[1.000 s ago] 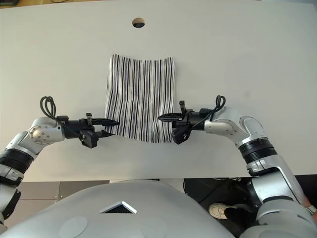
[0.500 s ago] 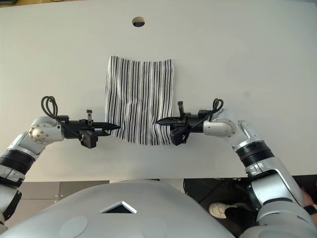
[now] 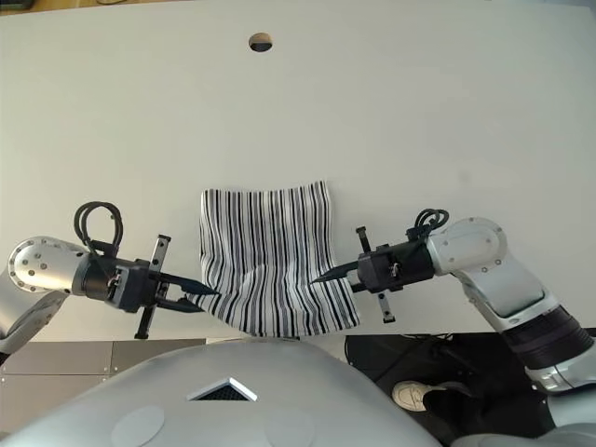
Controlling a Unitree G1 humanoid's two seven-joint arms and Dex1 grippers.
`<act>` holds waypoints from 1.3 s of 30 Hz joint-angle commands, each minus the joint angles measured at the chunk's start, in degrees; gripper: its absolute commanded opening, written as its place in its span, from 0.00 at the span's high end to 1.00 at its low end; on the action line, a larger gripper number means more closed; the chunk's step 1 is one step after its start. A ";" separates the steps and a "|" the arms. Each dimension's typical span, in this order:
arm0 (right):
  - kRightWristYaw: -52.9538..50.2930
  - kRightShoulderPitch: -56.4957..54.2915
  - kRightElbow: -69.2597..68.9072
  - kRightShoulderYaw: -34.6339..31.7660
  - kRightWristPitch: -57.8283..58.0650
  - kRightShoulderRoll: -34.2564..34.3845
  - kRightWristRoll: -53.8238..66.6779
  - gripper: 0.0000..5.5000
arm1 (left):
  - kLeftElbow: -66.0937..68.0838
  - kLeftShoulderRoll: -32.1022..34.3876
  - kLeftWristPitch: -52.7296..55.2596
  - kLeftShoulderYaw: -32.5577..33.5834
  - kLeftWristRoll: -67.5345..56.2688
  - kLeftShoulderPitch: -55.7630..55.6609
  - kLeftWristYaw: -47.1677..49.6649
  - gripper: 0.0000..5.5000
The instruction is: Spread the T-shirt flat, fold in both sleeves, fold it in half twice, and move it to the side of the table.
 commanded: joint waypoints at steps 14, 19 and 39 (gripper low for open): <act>-10.72 -6.64 5.98 -10.45 14.08 14.21 -4.78 0.97 | 20.52 -12.78 7.73 9.73 8.46 -6.80 -0.51 0.96; -13.20 -8.73 11.51 -10.23 14.04 18.52 -10.08 0.97 | 26.52 -16.61 5.56 10.52 14.15 -8.70 0.33 0.96; -27.69 -13.04 17.46 -16.33 3.83 33.75 -17.53 0.69 | 49.82 -26.43 21.79 20.89 18.77 -22.76 13.84 0.65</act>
